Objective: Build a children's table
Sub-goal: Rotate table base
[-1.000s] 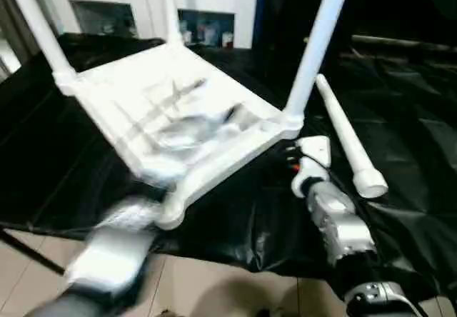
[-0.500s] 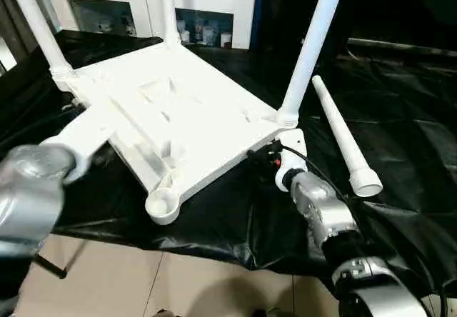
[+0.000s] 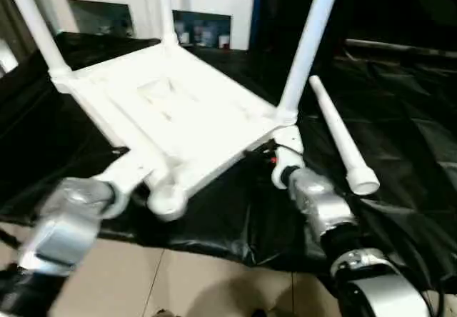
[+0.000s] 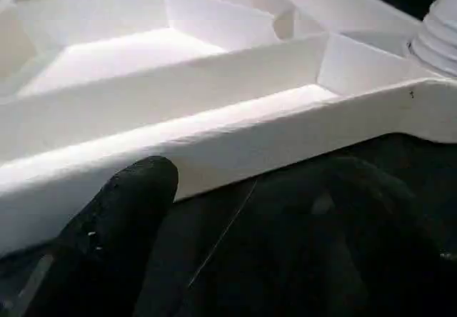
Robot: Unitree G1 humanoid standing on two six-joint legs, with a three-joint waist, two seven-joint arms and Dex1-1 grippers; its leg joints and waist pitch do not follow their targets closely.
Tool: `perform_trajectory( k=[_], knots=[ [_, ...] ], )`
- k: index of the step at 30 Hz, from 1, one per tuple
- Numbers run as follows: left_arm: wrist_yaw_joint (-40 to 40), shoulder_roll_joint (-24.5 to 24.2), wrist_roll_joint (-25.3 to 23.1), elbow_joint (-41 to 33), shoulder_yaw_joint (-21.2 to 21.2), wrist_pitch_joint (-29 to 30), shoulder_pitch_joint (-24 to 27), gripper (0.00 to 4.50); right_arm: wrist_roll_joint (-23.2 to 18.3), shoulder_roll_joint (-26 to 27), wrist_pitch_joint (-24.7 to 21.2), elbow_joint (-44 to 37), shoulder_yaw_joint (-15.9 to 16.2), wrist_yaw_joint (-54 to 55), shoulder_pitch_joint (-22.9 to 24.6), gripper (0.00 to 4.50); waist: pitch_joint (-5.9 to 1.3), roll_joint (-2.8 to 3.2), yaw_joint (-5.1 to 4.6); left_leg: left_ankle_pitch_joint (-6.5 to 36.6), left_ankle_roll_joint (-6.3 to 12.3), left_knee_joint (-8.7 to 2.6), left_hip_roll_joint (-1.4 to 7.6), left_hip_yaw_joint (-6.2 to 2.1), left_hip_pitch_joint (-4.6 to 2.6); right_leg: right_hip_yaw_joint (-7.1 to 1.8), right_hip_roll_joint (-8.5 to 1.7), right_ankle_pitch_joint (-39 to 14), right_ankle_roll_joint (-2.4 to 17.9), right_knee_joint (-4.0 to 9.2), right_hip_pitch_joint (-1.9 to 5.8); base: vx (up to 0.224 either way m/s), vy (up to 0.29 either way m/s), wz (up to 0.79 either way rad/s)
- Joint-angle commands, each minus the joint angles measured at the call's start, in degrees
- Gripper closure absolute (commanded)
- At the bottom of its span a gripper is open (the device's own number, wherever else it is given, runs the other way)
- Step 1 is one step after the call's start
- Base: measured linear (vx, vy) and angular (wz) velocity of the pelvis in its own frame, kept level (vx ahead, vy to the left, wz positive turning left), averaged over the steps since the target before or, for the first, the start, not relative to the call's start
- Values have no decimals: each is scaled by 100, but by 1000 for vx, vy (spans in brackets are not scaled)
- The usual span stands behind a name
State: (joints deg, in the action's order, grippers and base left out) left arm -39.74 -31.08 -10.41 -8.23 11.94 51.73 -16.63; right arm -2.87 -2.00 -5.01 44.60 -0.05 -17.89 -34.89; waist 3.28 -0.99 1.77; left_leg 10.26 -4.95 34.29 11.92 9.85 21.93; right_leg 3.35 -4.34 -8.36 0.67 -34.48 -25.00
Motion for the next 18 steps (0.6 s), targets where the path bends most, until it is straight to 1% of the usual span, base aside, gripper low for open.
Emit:
perform_trajectory(
  k=[1,2,3,4,5,6,7,8,9,10,11,12,14,15,16,17,18],
  knots=[
    [-43,179,224,67,72,-264,-151,7,-118,-12,-114,-421,38,-116,70,64,-400,57,-6,1474,-20,-432,41,14,-78,-199,-228,-1645,950,386,324,0,0,0],
    [9,455,298,277,65,-614,-266,5,-139,-129,-290,-803,-24,-97,233,64,-396,55,8,1440,9,-423,28,25,-82,-200,-212,-1647,884,410,325,0,0,0],
    [82,609,316,446,79,-837,-337,2,-174,-197,-416,-1018,-89,-68,312,64,-416,58,22,1372,22,-418,35,26,-92,-206,-220,-1541,888,387,326,0,0,0],
    [132,700,323,563,91,-978,-384,2,-200,-237,-491,-1137,-134,-49,353,64,-407,66,29,1362,53,-421,28,33,-89,-203,-202,-1514,865,419,320,0,0,0],
    [222,822,356,724,85,-1154,-438,2,-195,-295,-583,-1282,-175,0,400,64,-418,56,35,1361,45,-420,40,25,-93,-202,-216,-1481,886,400,325,0,0,0],
    [487,1034,347,1107,97,-1642,-557,2,-137,-426,-867,-1595,-252,157,488,64,-411,92,42,1361,39,-417,22,32,-88,-198,-200,-1500,856,428,327,0,0,0],
    [523,1068,347,1178,100,-1725,-578,2,-116,-450,-937,-1655,-267,205,502,64,-425,55,55,1352,28,-411,25,28,-94,-198,-203,-1482,826,412,343,0,0,0],
    [570,1111,346,1269,104,-1833,-605,2,-89,-480,-1029,-1733,-286,266,520,64,-414,50,50,1304,31,-420,12,21,-58,-197,-200,-1496,798,418,367,0,0,0],
    [709,1226,347,1484,79,-1981,-666,2,15,-551,-1246,-1929,-329,458,553,64,-425,44,48,1310,8,-418,21,18,-64,-194,-215,-1551,773,411,364,0,0,0],
    [741,1235,320,1538,100,-2003,-688,2,91,-603,-1389,-2040,-329,529,564,64,-427,180,46,1301,-34,-407,5,10,-83,-193,-206,-1577,744,401,352,0,0,0],
    [715,1222,308,1534,128,-1978,-696,2,146,-666,-1558,-2150,-315,532,571,64,-427,180,46,1301,-34,-407,5,10,-83,-193,-206,-1577,744,401,352,0,0,0],
    [543,1127,320,1321,137,-1806,-659,2,155,-882,-1997,-2554,-291,374,597,64,-425,95,6,1304,-21,-406,-6,15,-52,-182,-190,-1565,726,416,391,0,0,0],
    [405,994,340,1047,119,-1633,-595,2,32,-1042,-2242,-2733,-347,195,539,64,-439,90,5,1229,31,-397,10,9,-51,-187,-205,-1522,737,402,398,0,0,0],
    [163,827,415,783,95,-1542,-506,2,-166,-1153,-2478,-2720,-567,227,370,64,-431,70,-1,1215,61,-388,20,20,-58,-190,-210,-1534,769,405,386,0,0,0],
    [119,799,430,738,91,-1528,-491,0,-202,-1172,-2519,-2716,-607,236,341,37,-432,71,-2,1184,74,-388,21,12,-52,-190,-217,-1531,792,390,395,0,0,0],
    [-121,640,523,564,101,-1541,-410,0,-235,-1295,-2706,-2601,-733,353,158,30,-418,67,-7,1209,81,-385,18,23,-62,-185,-201,-1621,809,411,365,0,0,0],
    [-326,489,606,390,115,-1548,-335,0,-219,-1432,-2808,-2395,-771,365,-28,30,-420,75,-10,1192,61,-382,17,16,-60,-183,-206,-1656,842,388,369,0,0,0]
  ],
)
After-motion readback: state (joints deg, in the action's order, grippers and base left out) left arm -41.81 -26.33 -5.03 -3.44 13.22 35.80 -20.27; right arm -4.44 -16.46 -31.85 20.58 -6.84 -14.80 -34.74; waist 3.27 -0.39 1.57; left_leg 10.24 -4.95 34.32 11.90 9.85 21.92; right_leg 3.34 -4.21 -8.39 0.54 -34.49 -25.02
